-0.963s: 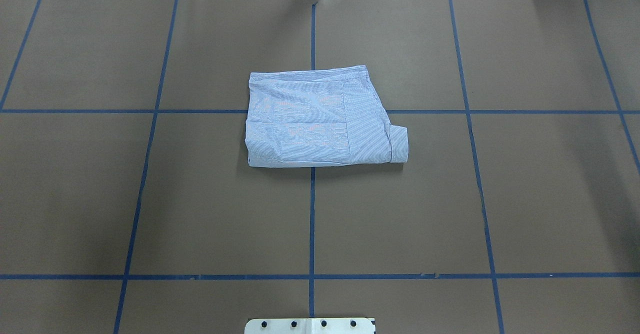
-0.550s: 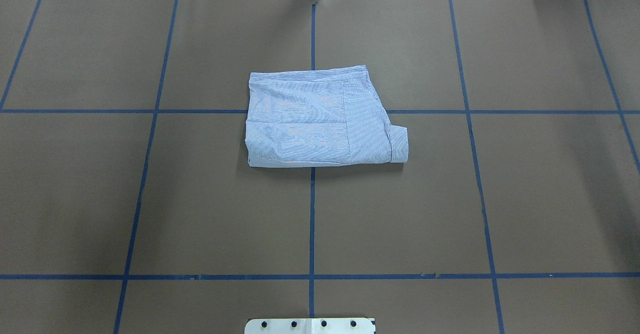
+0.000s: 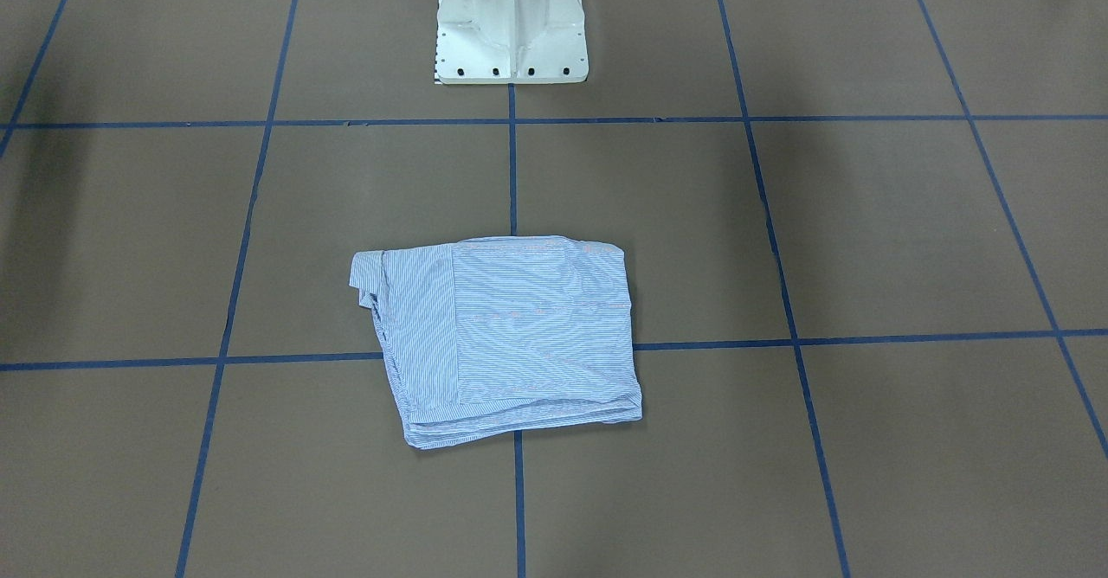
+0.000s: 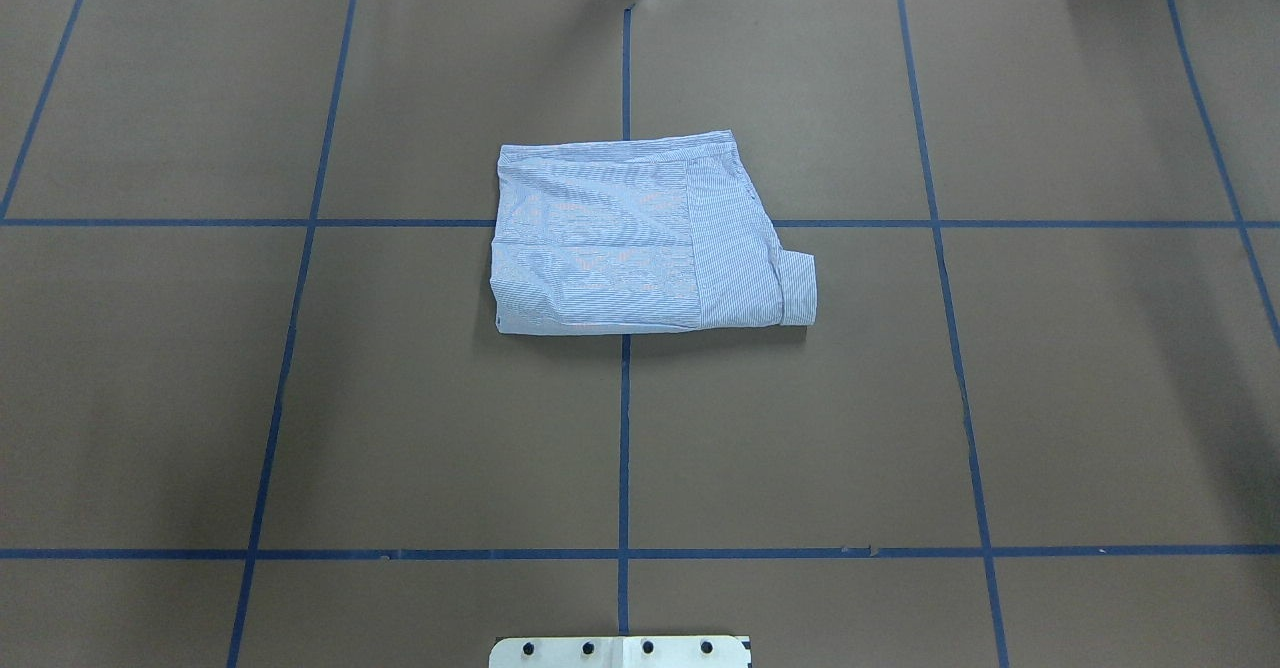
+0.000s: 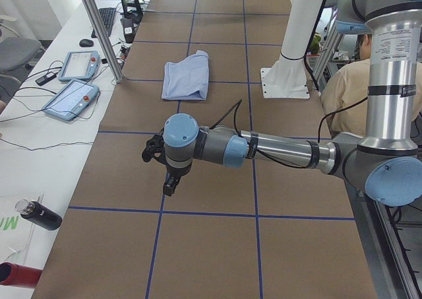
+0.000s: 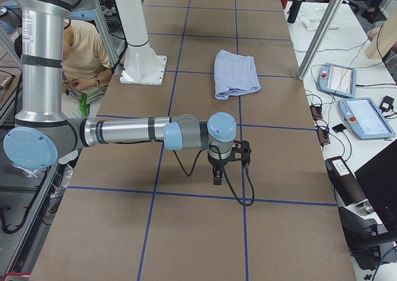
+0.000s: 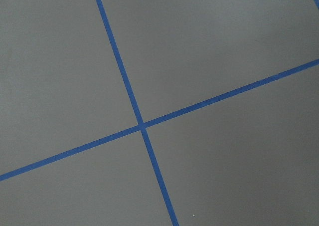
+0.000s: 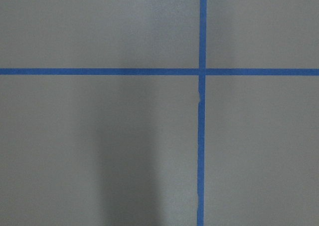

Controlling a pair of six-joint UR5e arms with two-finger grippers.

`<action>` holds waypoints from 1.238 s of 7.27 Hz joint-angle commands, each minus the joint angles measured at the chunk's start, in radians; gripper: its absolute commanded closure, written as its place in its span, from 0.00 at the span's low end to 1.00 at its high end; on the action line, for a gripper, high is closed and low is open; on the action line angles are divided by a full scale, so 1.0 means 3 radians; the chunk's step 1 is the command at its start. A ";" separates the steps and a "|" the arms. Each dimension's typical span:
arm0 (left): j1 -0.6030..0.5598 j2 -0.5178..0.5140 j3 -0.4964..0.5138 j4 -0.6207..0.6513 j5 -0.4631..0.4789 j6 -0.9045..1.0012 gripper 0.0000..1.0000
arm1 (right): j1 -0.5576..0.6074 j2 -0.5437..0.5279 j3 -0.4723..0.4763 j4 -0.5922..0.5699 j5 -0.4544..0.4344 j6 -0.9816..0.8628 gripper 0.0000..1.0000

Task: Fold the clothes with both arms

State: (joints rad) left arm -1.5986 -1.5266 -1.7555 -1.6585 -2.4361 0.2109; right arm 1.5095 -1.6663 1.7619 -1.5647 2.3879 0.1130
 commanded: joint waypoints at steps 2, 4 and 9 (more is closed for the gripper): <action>0.0001 0.0001 0.0012 -0.0024 -0.0009 -0.0002 0.00 | -0.0215 0.0169 -0.0018 0.0000 -0.0008 0.0232 0.00; 0.0006 -0.0065 -0.0039 -0.0065 0.0011 -0.0023 0.00 | -0.0210 0.0206 -0.0044 0.0005 -0.0008 0.0211 0.00; 0.0006 -0.0127 -0.0039 -0.0157 -0.0020 -0.0018 0.00 | -0.0205 0.0329 -0.0054 0.0000 0.0022 0.0227 0.00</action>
State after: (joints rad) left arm -1.5969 -1.5639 -1.7666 -1.7035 -2.4414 0.2042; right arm 1.4480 -1.5718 1.7441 -1.5645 2.3935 0.1792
